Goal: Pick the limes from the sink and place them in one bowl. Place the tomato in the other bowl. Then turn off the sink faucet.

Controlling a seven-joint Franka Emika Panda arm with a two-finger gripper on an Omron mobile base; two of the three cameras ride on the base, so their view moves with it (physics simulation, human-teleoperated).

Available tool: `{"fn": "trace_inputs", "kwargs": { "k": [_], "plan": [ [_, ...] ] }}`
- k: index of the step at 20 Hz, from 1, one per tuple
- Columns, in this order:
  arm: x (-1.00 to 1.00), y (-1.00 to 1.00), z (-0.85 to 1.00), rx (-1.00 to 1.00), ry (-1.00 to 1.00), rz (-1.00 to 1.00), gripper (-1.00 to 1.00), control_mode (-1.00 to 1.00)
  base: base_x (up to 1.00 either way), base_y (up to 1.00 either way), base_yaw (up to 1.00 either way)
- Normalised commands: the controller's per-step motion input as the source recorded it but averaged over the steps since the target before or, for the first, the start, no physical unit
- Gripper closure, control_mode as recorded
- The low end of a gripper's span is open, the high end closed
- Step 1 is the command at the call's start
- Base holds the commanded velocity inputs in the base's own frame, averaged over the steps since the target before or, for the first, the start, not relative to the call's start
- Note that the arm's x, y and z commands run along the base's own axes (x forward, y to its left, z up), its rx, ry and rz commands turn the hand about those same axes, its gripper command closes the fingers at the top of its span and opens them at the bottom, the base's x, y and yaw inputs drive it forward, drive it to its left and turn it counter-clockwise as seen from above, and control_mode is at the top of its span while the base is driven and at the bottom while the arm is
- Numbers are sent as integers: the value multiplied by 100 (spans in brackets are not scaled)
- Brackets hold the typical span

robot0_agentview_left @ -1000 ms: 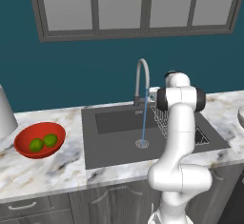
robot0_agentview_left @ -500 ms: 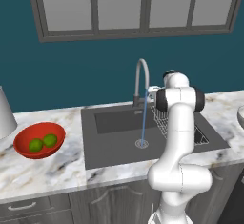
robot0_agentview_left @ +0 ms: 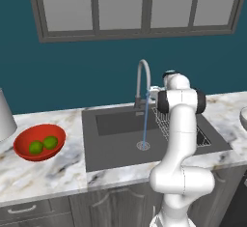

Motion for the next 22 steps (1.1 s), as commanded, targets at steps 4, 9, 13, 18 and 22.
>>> {"fn": "trace_inputs", "kwargs": {
  "k": [4, 9, 13, 18, 22],
  "plan": [
    [2, 53, 0, 0, 4, 0, 100, -100, 0, 0, 0],
    [0, 60, 7, 1, 0, 0, 100, -100, 0, 0, 0],
    [0, 47, 3, 1, 0, 0, 100, -100, 0, 0, 0],
    [5, 48, 1, 2, 0, 0, 100, -100, 0, 0, 0],
    [0, 62, 3, 0, 0, 0, 100, -100, 0, 0, 0]
  ]
}}
